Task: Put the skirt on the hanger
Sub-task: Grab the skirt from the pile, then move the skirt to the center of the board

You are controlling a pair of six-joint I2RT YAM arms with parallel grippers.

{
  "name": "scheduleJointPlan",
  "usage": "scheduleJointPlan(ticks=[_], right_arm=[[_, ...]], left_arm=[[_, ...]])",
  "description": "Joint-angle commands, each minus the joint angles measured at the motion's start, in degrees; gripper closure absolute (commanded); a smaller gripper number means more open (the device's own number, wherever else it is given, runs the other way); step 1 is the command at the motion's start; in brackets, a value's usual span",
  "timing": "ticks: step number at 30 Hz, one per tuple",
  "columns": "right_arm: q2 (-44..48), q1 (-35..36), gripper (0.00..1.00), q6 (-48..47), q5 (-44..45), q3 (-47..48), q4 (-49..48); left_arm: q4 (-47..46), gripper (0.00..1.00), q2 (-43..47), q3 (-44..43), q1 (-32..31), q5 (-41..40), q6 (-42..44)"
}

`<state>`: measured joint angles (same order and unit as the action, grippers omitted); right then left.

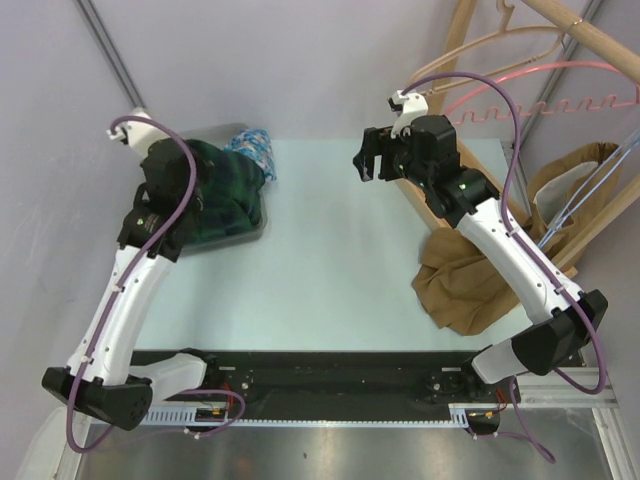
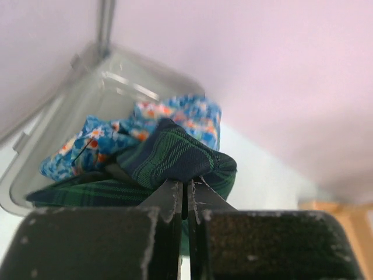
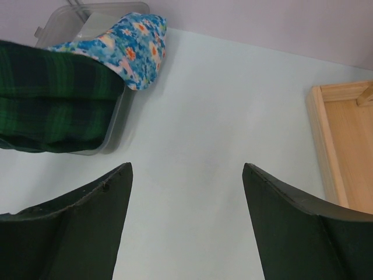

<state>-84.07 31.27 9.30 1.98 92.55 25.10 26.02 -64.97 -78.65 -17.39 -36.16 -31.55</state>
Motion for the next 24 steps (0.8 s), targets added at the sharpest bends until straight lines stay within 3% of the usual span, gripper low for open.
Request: scheduleJointPlan(ticks=[1, 8, 12, 16, 18, 20, 24], right_arm=[[2.2, 0.3, 0.20, 1.6, -1.0, -0.5, -1.8], [3.4, 0.4, 0.20, 2.2, 1.1, -0.5, -1.3], [4.8, 0.0, 0.19, 2.7, 3.8, -0.5, -0.8], [6.2, -1.3, 0.19, 3.4, 6.2, 0.0, -0.2], [7.1, -2.8, 0.19, 4.1, 6.4, 0.0, 0.0], [7.8, -3.9, 0.19, 5.1, 6.5, 0.0, 0.1], [9.4, -5.8, 0.19, 6.1, 6.5, -0.6, 0.3]], left_arm=[[-7.3, 1.00, -0.9, -9.9, -0.1, -9.1, -1.3], [-16.4, 1.00, -3.4, -18.8, -0.1, -8.3, 6.9], [-19.2, 1.00, -2.3, -20.2, -0.1, 1.9, 9.1], [-21.1, 1.00, -1.7, -21.4, -0.2, 23.7, 12.8], [-17.1, 1.00, -4.5, -27.1, -0.2, 30.9, 14.3], [-15.7, 1.00, -7.2, -32.4, -0.2, 43.9, 15.4], [-18.9, 1.00, -9.5, -35.1, -0.3, 63.0, 14.2]])
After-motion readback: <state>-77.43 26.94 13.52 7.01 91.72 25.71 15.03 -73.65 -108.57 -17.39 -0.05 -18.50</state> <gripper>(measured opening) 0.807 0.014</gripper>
